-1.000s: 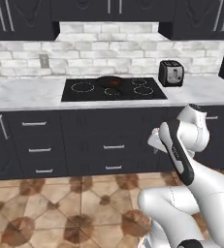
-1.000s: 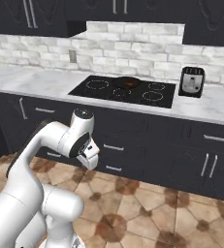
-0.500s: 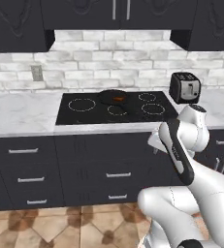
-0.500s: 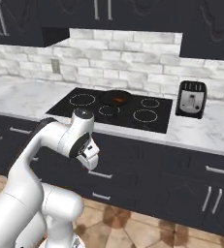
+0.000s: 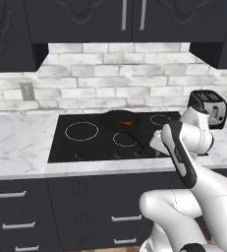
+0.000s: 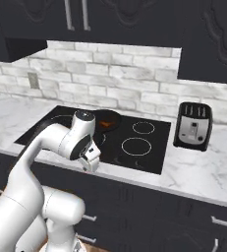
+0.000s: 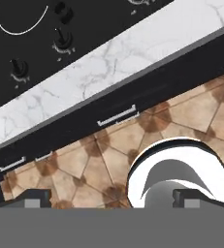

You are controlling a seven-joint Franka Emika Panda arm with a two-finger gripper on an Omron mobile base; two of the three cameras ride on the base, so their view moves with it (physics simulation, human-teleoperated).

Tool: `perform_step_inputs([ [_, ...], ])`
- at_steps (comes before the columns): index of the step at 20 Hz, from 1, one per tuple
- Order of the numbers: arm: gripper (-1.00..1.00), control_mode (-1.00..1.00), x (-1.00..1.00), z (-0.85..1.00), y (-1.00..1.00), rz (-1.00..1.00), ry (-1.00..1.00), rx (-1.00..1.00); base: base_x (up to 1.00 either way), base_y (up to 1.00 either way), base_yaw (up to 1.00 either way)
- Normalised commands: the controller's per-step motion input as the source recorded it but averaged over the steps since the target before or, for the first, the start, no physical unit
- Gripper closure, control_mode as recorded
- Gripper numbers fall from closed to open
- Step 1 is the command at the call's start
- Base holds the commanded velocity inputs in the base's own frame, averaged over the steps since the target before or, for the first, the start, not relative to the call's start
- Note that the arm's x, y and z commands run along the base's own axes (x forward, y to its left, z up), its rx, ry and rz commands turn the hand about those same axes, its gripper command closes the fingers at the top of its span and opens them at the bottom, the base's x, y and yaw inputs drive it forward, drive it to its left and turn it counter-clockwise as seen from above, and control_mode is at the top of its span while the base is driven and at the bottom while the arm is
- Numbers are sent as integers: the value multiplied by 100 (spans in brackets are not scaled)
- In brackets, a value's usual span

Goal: Take the chicken drumsticks from the pan and place one on each plate on the dining counter.

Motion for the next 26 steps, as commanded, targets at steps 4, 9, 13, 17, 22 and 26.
perform_step_inputs([
  [4, -100, 100, 0, 0, 0, 0, 0, 0, 89, 19, -1],
  [9, -100, -100, 31, -1, 17, -2, 0, 0, 27, 13, -1],
  [13, -100, -100, 23, 16, 11, -7, 0, 0, 0, 0, 0],
  [17, -100, -100, 28, 47, 0, -1, 0, -3, 0, 0, 0],
  [22, -100, -100, 63, 22, 1, 0, 0, -10, 0, 0, 0],
  [26, -100, -100, 86, -13, 8, 0, -4, -12, 0, 0, 0],
])
